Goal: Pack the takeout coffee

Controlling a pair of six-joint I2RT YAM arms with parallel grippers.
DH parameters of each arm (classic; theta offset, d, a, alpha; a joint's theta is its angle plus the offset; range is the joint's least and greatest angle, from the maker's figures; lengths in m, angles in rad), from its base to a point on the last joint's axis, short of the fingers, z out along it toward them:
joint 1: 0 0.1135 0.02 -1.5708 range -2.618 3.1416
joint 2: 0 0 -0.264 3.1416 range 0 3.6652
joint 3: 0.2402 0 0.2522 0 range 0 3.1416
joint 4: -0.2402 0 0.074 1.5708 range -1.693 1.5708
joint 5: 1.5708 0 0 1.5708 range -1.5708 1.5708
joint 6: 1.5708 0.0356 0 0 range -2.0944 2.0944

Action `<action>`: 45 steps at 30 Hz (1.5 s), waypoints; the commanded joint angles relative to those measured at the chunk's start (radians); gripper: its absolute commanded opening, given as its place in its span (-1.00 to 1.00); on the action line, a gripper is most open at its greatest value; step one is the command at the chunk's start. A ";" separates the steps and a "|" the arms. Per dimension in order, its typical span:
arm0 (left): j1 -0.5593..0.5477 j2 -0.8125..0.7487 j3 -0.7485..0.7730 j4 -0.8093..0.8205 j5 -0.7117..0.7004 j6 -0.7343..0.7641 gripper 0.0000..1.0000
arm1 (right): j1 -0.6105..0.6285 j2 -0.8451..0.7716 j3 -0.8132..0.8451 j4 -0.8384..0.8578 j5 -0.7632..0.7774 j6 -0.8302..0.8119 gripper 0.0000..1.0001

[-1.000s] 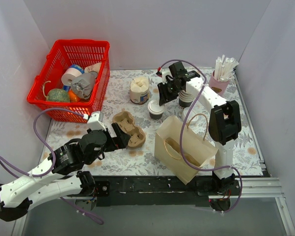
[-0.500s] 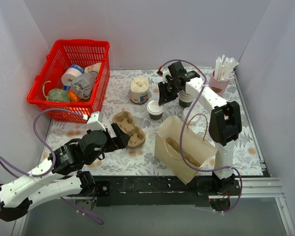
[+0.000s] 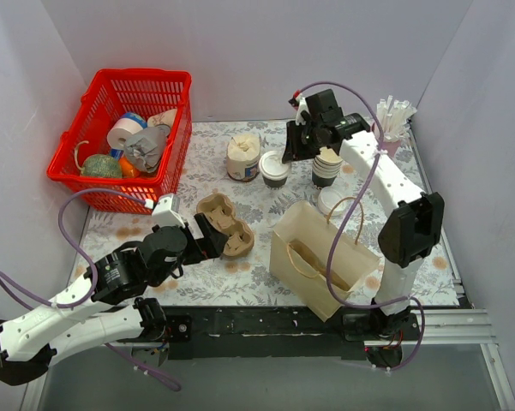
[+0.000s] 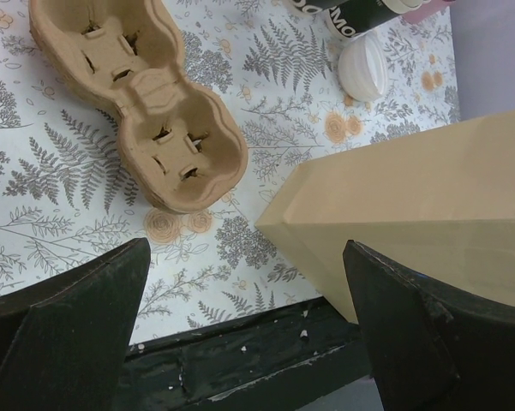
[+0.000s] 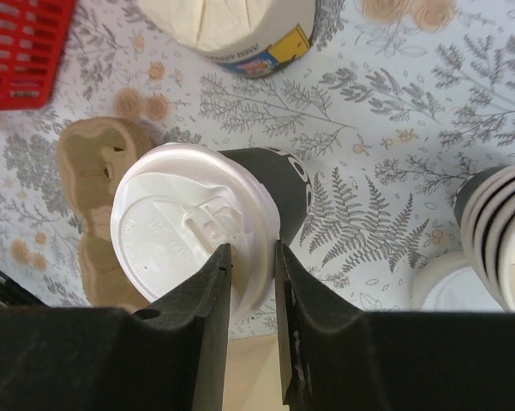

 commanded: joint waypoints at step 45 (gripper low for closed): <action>0.018 0.640 0.454 0.226 0.086 0.148 -1.00 | -0.008 -0.878 -0.179 0.109 0.226 0.273 -0.79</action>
